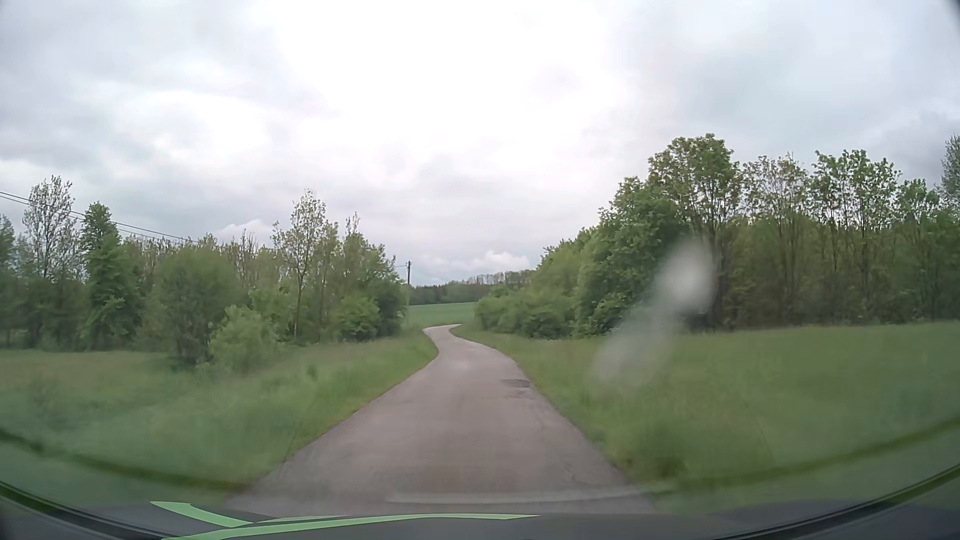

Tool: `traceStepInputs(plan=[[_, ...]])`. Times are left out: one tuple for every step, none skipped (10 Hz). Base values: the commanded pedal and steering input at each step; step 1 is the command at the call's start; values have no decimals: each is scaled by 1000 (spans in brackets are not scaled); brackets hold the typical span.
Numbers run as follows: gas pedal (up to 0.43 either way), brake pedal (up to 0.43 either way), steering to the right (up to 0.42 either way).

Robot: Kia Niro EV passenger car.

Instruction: Follow the waypoints while adhering to traffic rules and regulations

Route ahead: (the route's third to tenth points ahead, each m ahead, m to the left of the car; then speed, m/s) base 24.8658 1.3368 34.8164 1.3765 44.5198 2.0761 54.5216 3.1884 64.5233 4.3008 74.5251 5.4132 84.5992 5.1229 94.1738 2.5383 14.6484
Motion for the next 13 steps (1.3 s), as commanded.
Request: traceStepInputs(plan=[[87,0,6],[0,0,3],[0,0,0],[0,0,0],[0,0,-2],[0,0,-4],[0,0,-5],[0,0,-6],[0,0,-9],[0,0,-10],[0,0,-11],[0,0,-12],[0,0,-13]])
